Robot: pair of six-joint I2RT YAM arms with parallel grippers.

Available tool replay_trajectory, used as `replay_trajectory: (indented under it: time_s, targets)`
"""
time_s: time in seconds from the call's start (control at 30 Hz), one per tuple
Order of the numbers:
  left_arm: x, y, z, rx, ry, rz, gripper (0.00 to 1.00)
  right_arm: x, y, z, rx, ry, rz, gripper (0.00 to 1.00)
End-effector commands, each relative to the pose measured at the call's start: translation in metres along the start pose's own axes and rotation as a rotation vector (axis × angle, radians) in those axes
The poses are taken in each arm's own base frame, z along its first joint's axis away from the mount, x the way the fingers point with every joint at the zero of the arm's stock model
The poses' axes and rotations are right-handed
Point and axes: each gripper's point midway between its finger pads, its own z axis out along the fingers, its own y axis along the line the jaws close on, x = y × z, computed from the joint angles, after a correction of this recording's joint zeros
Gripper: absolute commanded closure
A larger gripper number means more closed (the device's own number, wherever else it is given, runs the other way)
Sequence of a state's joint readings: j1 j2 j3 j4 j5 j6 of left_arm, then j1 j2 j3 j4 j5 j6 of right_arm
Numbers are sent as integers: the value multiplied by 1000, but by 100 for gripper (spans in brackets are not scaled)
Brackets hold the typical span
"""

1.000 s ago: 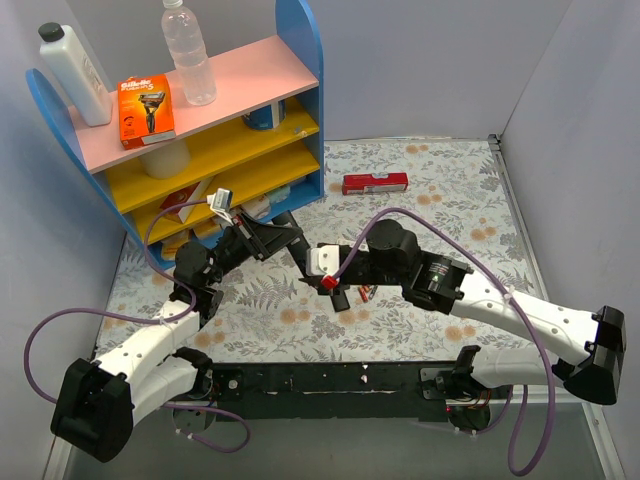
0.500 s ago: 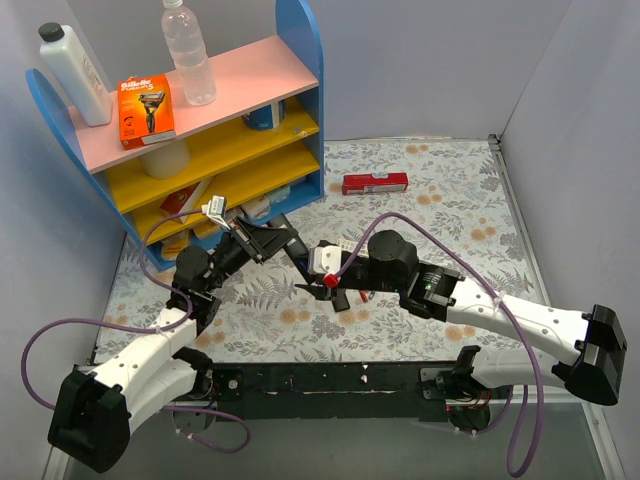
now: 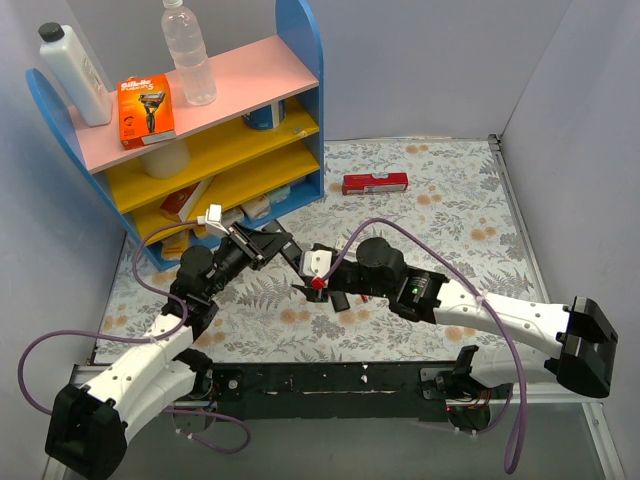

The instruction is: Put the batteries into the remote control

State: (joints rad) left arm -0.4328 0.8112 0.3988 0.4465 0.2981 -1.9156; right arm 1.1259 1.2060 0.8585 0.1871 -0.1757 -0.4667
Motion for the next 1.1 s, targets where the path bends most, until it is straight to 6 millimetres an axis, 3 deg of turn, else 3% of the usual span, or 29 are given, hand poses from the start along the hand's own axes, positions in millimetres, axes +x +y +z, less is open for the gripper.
replay_trajectory:
  time_s: [0.0, 0.23, 0.5, 0.77, 1.07]
  targets:
    - [-45, -106, -17, 282, -155, -227, 100, 116, 50, -22, -78, 392, 115, 36]
    - [-55, -116, -15, 294, -193, -244, 100, 124, 59, -20, -73, 403, 114, 35]
    - [-55, -110, -15, 311, -191, -309, 100, 107, 64, -3, -58, 328, 128, 34]
    - [-62, -126, -16, 333, -208, -304, 100, 117, 74, 2, -14, 359, 70, 34]
    - [-64, -124, -15, 315, -214, -320, 100, 124, 73, 10, 78, 399, -25, 32]
